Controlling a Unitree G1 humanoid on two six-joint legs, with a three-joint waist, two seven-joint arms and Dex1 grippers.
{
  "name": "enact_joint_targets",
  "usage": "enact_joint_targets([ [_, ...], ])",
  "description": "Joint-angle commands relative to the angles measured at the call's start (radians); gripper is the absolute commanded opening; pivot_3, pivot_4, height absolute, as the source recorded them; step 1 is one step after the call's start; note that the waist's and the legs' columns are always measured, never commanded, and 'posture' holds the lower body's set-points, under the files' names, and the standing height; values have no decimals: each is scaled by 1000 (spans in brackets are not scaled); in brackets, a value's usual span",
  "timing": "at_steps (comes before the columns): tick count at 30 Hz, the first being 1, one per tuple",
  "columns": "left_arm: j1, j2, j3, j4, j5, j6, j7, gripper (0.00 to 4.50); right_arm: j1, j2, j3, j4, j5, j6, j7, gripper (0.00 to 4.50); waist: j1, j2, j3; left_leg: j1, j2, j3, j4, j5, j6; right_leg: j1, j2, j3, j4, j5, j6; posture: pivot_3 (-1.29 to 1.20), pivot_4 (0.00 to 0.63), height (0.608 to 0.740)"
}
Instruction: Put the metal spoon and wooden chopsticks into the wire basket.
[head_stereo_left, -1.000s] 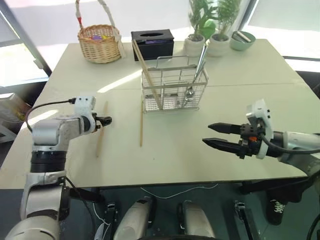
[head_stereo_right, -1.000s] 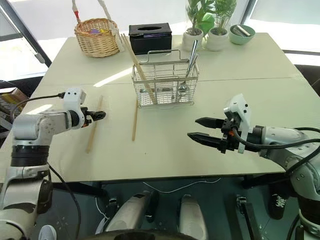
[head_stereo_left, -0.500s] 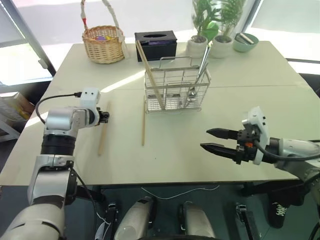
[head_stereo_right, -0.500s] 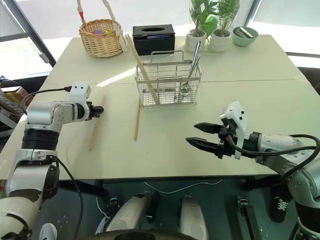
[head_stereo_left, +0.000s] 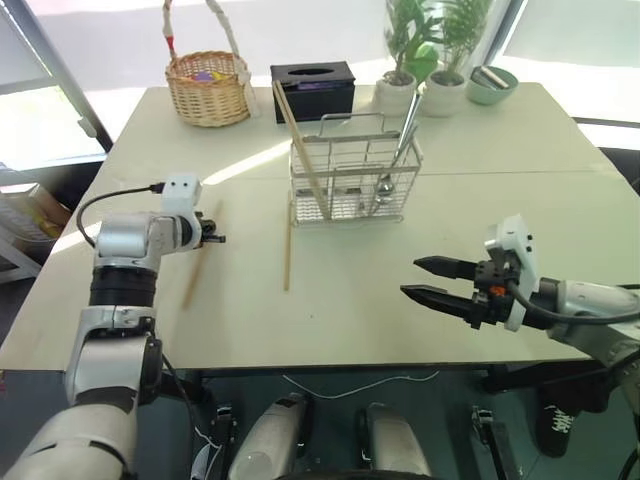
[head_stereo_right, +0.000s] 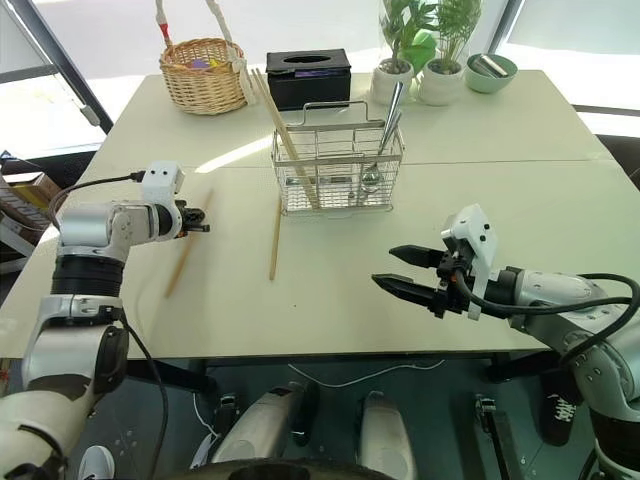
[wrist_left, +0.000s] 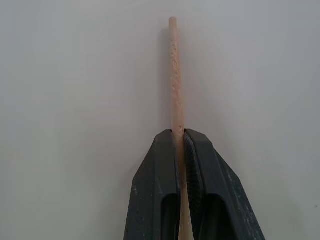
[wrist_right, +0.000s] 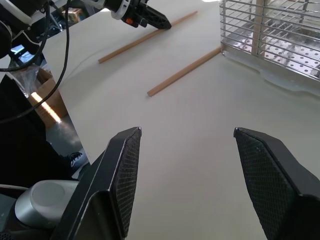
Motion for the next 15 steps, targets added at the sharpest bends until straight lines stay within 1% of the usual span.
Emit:
enact_joint_targets([
  [1, -37, -16, 113, -71, -46, -220, -9, 29, 4, -17, -40, -28, 8, -22, 4, 3070, 0, -2, 1, -1, 0, 0, 0, 0, 0, -1, 0, 0, 0, 0, 0, 0, 150, 725],
  [3, -79, -35, 172, -117, -104, -321, -43, 29, 2, -19, -45, -25, 4, -22, 0, 3070, 0, -3, 2, -2, 0, 0, 1, 0, 0, -1, 0, 0, 0, 0, 1, 0, 150, 725],
  [6, -177, -64, 238, -181, -214, -383, -94, 29, -3, -20, -49, -23, 4, -20, -6, 3070, 2, -6, 4, -4, 0, -1, 1, 0, 0, -3, 0, -1, 0, 0, 1, 0, 150, 725],
  [9, -282, -77, 216, -200, -245, -452, -149, 29, -8, -23, -53, -18, -5, -25, -13, 3070, 0, -6, 4, -4, 0, -1, 1, 0, 0, -2, 0, -2, -1, 1, 2, 0, 150, 725],
  [12, -388, -107, 188, -151, -246, -525, -178, 29, -18, -20, -65, -19, -2, -31, -21, 3070, -1, -6, 3, -1, 0, 0, 1, 0, 0, 0, 0, -2, -2, 2, 3, 0, 150, 725],
  [15, -448, -150, 158, -93, -229, -600, -198, 29, -42, -10, -82, -18, 18, -30, -48, 3070, -1, -6, 3, 0, 0, 0, 1, 0, 0, 2, 0, -2, -1, 1, 3, 0, 150, 725],
])
